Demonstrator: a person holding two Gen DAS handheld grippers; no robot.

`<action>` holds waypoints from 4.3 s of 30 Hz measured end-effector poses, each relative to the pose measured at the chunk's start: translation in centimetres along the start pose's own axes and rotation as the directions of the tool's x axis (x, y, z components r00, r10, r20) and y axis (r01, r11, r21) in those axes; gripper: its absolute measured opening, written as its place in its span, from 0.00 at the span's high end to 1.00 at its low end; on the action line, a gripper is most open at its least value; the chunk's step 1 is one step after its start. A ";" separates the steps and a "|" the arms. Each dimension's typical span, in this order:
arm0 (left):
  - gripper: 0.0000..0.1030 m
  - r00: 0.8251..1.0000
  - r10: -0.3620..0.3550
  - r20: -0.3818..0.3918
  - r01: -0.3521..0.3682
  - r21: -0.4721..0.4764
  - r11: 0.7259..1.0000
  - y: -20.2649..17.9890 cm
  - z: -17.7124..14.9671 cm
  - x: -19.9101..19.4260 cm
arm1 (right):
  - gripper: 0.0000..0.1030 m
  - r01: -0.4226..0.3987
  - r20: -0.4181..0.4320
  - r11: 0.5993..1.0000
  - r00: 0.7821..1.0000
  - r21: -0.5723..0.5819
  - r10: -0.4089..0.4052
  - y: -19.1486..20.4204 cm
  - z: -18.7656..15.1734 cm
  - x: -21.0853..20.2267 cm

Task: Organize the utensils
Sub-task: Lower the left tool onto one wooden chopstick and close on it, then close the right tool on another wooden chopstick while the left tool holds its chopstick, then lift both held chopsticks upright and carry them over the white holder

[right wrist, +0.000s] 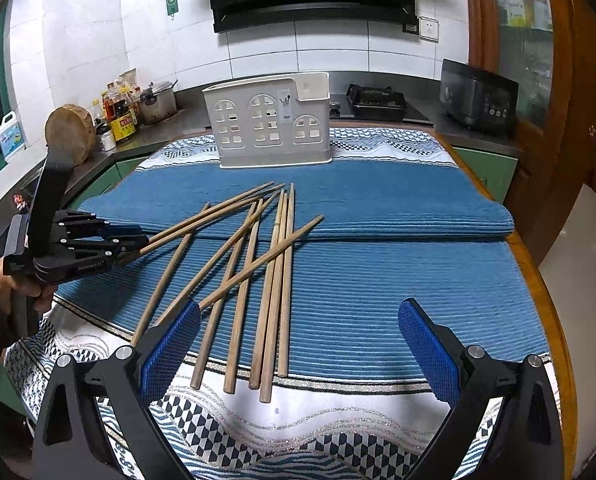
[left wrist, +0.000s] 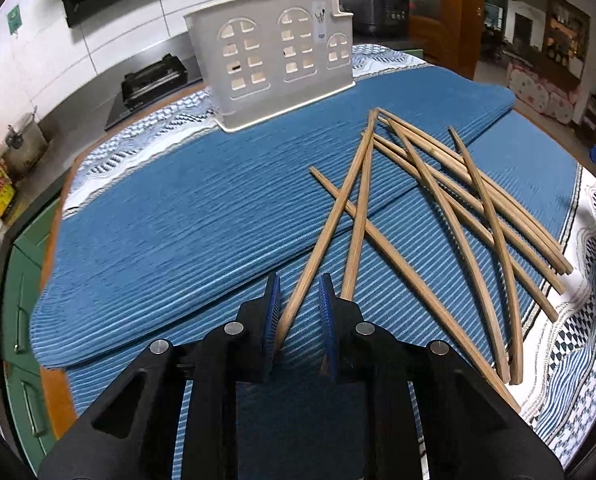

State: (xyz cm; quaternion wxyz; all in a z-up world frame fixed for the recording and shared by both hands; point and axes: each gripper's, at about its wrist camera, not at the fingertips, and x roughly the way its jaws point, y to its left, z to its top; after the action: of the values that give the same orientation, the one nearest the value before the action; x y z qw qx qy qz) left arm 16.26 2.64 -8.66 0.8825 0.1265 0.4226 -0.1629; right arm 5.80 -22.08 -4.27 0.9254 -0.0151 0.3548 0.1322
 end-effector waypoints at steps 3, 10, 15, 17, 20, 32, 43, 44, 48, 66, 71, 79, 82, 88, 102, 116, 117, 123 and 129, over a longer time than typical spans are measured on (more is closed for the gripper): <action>0.81 1.000 -0.021 -0.016 0.021 0.007 1.000 0.1 0.1 0.6 | 0.07 0.001 -0.004 1.000 1.000 0.000 -0.001 0.1 0.0 0.2; 0.88 0.998 -0.058 -0.035 0.058 0.010 0.998 0.5 0.3 1.5 | 0.07 0.000 -0.013 1.000 1.000 -0.005 0.000 0.5 0.1 0.7; 0.89 0.998 -0.057 -0.022 0.057 0.010 0.998 0.2 0.2 1.4 | 0.07 0.001 -0.020 1.000 1.000 -0.005 -0.001 0.8 0.1 1.0; 0.92 0.999 -0.050 -0.017 0.050 0.007 0.999 0.0 0.2 1.3 | 0.07 0.000 -0.020 1.000 1.000 -0.006 0.000 1.0 0.1 1.0; 0.95 0.999 -0.045 -0.018 0.045 0.014 0.999 -0.4 -0.1 0.9 | 0.07 -0.001 -0.020 1.000 1.000 -0.009 0.000 1.2 0.1 1.0; 0.94 0.999 -0.032 -0.040 0.033 0.016 0.999 -0.4 -0.2 1.1 | 0.07 -0.011 -0.024 1.000 1.000 -0.008 0.011 1.9 -0.1 1.2; 0.95 1.000 -0.004 -0.023 0.004 -0.020 1.000 -0.4 -0.3 0.0 | 0.42 -0.075 -0.108 0.997 0.991 0.021 0.077 2.5 -1.1 3.2; 0.95 1.000 -0.002 -0.019 0.002 -0.023 1.000 -0.3 -0.3 -0.2 | 0.44 -0.080 -0.113 0.996 0.990 0.029 0.083 2.5 -1.1 3.4; 0.95 1.000 -0.007 -0.001 0.007 -0.032 0.999 -0.1 -0.4 -0.9 | 0.56 -0.090 -0.130 0.994 0.987 0.064 0.098 1.9 -1.0 4.0; 0.96 0.999 -0.044 0.031 0.045 -0.042 0.998 -0.1 0.1 -1.7 | 0.88 -0.028 -0.182 0.996 0.982 0.087 0.043 0.5 -1.0 6.5; 0.95 0.998 -0.048 0.034 0.049 -0.042 0.998 0.0 0.2 -1.7 | 0.89 -0.005 -0.184 0.999 0.983 0.043 0.012 0.8 -1.0 6.9; 0.95 0.998 -0.045 0.036 0.046 -0.047 0.998 0.2 0.1 -1.9 | 0.89 0.006 -0.184 1.000 0.983 -0.001 -0.006 0.9 -1.4 6.7; 0.96 0.998 -0.046 0.039 0.047 -0.045 0.998 0.1 0.0 -2.0 | 0.88 0.000 -0.188 1.000 0.982 0.003 0.000 0.8 -1.4 6.4; 0.95 0.998 -0.046 0.039 0.048 -0.046 0.998 0.1 0.1 -2.0 | 0.88 0.003 -0.187 1.000 0.982 0.007 -0.001 0.5 -1.4 6.7; 0.96 0.997 -0.042 0.069 0.048 -0.074 0.996 0.5 0.5 -2.9 | 0.93 0.018 -0.183 0.999 0.983 -0.032 -0.023 0.7 -2.6 6.2; 0.95 0.993 -0.030 0.117 0.042 -0.098 0.994 0.5 0.8 -4.9 | 0.93 0.001 -0.068 0.999 0.998 -0.054 -0.004 -0.5 -1.1 -0.5; 0.95 0.992 -0.031 0.121 0.044 -0.101 0.994 0.5 0.9 -5.1 | 0.93 0.000 -0.049 0.998 0.999 -0.058 -0.003 -0.5 -0.7 -1.2; 0.95 0.989 -0.032 0.144 0.050 -0.121 0.991 0.6 1.0 -6.0 | 0.94 -0.011 0.082 0.998 0.996 -0.066 0.017 -1.0 2.6 -5.0; 0.96 0.984 -0.040 0.173 0.068 -0.161 0.985 1.0 0.8 -6.8 | 0.94 -0.063 0.152 0.996 0.986 -0.071 0.073 -1.3 5.8 -6.7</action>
State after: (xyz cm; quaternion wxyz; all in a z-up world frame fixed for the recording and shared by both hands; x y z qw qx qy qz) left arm 13.21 4.47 -2.70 0.9179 0.0266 0.3616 -0.1610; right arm 5.13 -24.18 4.39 0.9440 -0.0231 0.2781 0.1759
